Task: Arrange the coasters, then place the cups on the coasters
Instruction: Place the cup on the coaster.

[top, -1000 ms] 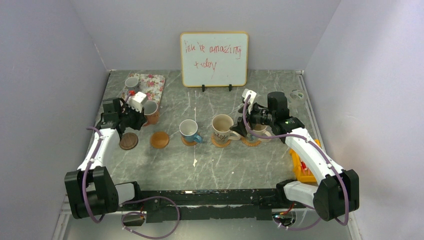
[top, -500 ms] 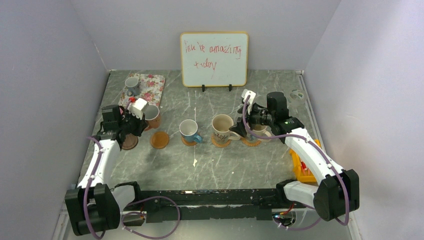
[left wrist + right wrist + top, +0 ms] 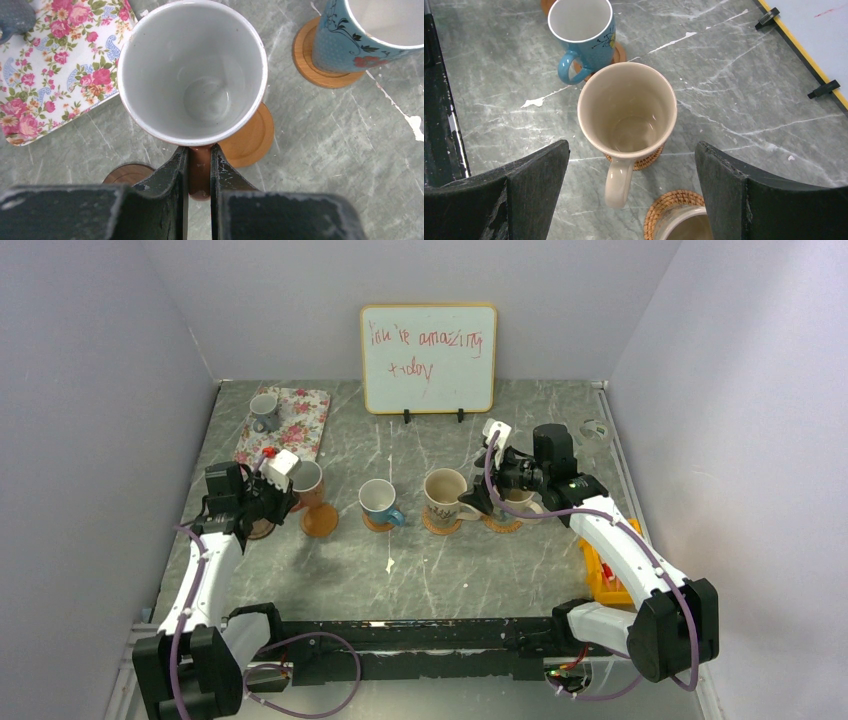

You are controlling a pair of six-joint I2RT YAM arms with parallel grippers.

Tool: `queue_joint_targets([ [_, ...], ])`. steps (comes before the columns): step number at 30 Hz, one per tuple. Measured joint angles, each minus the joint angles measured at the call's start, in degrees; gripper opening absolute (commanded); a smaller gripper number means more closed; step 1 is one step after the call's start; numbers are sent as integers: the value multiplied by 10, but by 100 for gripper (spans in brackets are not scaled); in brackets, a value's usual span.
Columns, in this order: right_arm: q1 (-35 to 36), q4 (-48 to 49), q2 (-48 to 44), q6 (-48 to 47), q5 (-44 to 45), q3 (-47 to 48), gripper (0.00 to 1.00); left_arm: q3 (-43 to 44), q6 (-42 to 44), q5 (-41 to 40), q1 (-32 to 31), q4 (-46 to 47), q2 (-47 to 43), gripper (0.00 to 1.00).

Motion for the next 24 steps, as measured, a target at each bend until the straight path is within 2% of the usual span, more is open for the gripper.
queue_joint_targets([
  [12, 0, 0, 0, 0, 0, 0, 100, -8, 11, 38, 0, -29, -39, 5],
  [24, 0, 0, 0, 0, 0, 0, 100, -31, 43, 40, 0, -60, -53, 5],
])
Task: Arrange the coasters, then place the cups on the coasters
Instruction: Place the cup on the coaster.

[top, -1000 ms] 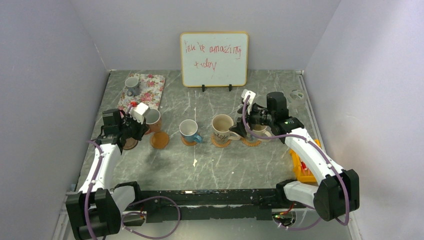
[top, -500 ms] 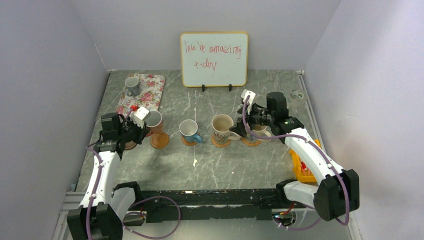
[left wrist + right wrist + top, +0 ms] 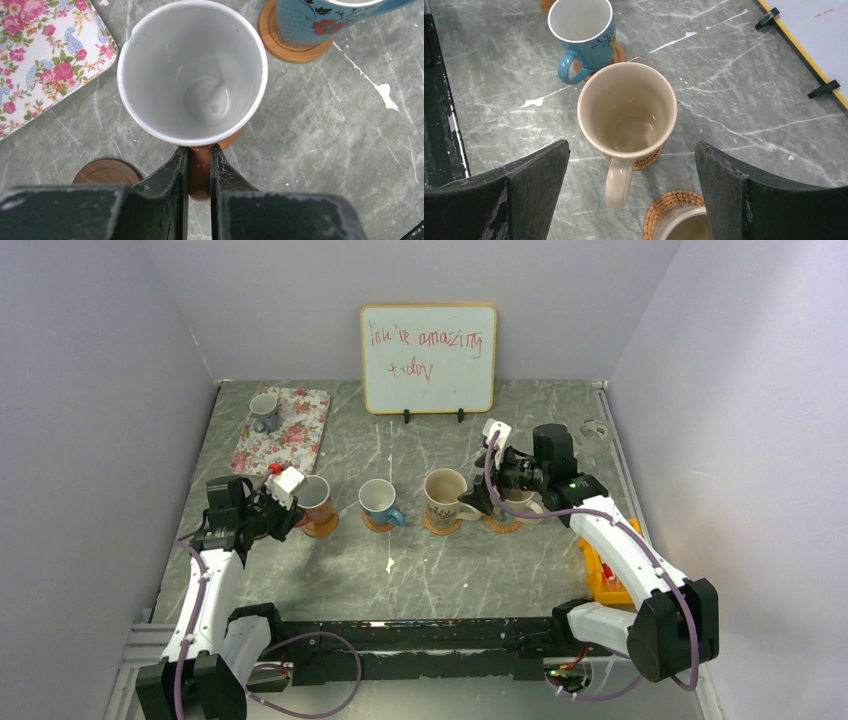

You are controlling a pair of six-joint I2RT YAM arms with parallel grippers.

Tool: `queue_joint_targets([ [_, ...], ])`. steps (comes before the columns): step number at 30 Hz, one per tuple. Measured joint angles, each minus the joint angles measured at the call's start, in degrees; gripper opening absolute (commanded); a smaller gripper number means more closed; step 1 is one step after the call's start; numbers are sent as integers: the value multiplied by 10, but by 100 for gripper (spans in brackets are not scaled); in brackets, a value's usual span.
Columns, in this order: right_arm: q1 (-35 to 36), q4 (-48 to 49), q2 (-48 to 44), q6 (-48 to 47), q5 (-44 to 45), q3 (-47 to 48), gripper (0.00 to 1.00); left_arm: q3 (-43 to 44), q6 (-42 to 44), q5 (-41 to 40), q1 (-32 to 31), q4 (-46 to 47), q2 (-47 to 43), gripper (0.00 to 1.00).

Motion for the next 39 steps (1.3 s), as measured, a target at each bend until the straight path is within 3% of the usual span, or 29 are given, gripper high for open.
queue_joint_targets([
  [14, 0, 0, 0, 0, 0, 0, 100, -6, 29, 0, 0, -7, -13, 5],
  [39, 0, 0, 0, 0, 0, 0, 100, -6, 54, 0, 0, -4, 50, 5],
])
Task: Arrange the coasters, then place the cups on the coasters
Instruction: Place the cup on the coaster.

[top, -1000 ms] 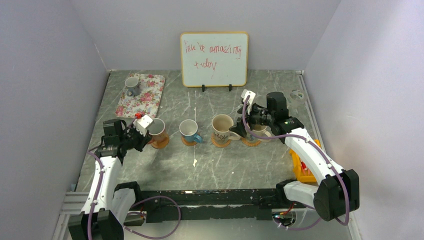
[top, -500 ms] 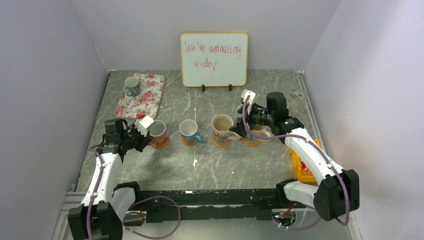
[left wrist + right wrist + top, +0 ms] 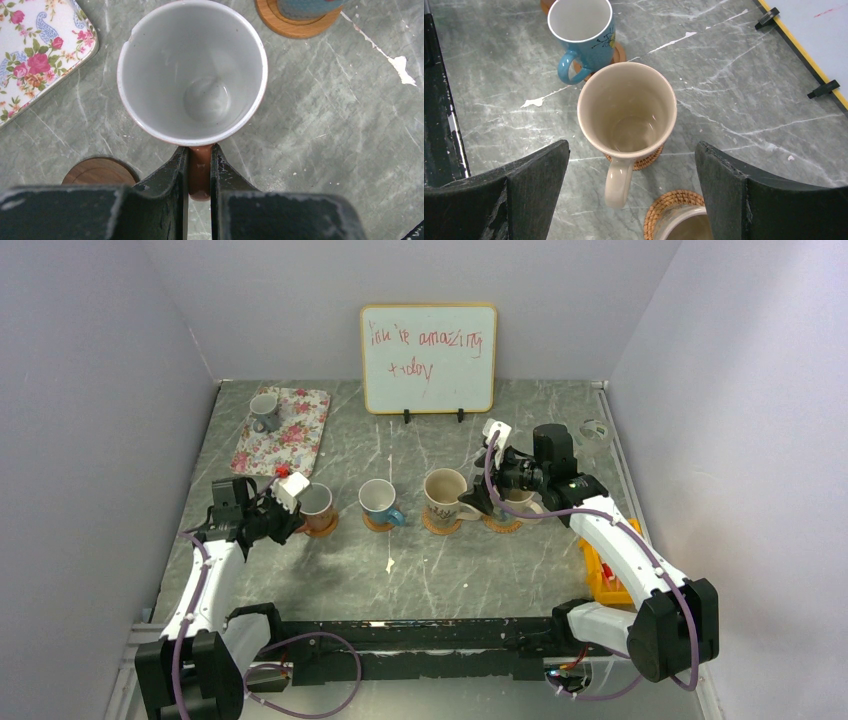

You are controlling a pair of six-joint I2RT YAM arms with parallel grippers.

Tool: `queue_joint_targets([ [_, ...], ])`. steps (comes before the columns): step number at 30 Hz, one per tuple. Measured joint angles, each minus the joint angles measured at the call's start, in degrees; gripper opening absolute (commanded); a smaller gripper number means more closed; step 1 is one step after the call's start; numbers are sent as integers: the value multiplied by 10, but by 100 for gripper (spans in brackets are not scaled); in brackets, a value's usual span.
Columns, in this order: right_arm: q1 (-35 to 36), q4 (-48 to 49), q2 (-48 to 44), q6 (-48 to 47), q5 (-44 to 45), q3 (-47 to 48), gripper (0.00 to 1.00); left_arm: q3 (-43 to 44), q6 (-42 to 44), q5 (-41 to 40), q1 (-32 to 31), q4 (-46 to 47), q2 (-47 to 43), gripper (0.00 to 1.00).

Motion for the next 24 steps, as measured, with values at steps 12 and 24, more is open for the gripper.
queue_joint_targets([
  [12, 0, 0, 0, 0, 0, 0, 100, 0, 4, -1, 0, 7, 2, 5],
  [24, 0, 0, 0, 0, 0, 0, 100, 0, 17, -3, 0, 8, 5, 5],
])
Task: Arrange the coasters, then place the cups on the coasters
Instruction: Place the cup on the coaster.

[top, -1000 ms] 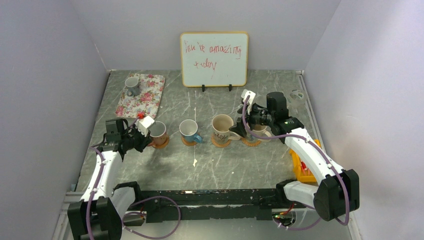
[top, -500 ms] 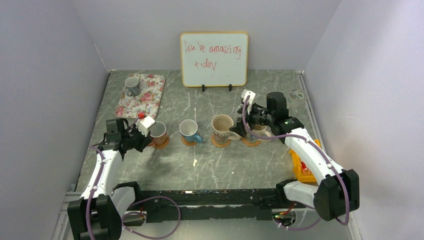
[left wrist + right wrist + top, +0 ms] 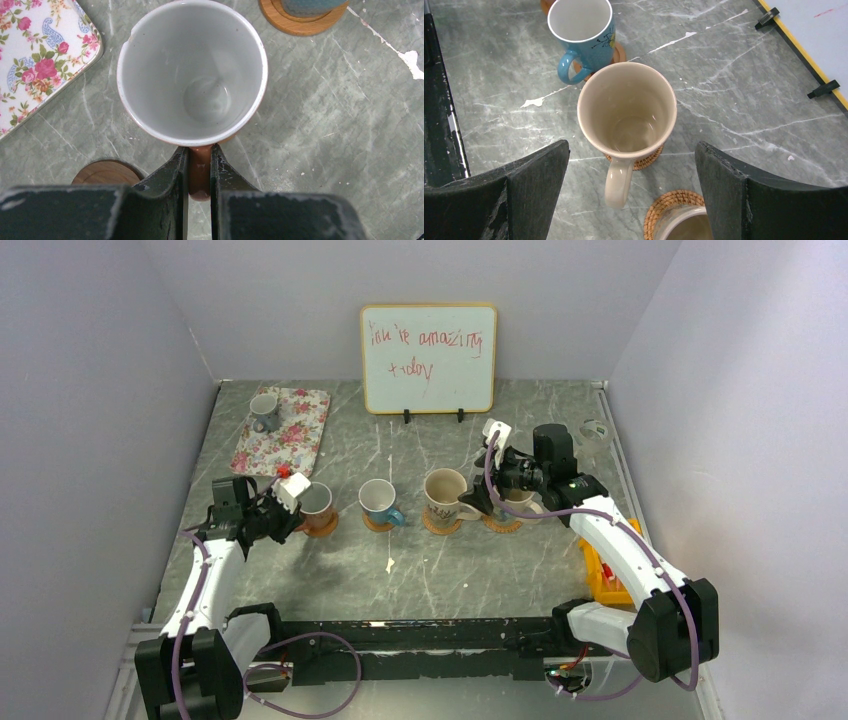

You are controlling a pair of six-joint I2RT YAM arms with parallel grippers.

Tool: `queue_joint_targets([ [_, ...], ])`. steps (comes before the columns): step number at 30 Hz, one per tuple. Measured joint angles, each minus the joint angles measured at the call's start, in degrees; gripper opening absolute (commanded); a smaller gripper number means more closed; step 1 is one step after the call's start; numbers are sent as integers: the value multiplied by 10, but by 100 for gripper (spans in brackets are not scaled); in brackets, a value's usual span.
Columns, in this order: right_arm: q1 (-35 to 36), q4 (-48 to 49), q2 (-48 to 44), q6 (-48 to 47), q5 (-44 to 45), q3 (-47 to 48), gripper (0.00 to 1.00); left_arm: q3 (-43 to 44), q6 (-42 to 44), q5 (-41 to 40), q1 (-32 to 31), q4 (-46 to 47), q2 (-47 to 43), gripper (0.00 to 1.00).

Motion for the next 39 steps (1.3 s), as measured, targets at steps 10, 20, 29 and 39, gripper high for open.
queue_joint_targets([
  [10, 0, 0, 1, 0, 0, 0, 100, 2, 14, 3, 0, -4, 2, 5],
  [20, 0, 0, 1, 0, 0, 0, 100, 2, 21, 2, 0, -14, -4, 5],
  [29, 0, 0, 1, 0, 2, 0, 100, 2, 31, 3, 0, -20, -5, 5],
  [39, 0, 0, 1, 0, 2, 0, 100, 6, 42, 7, 0, -33, -6, 12],
])
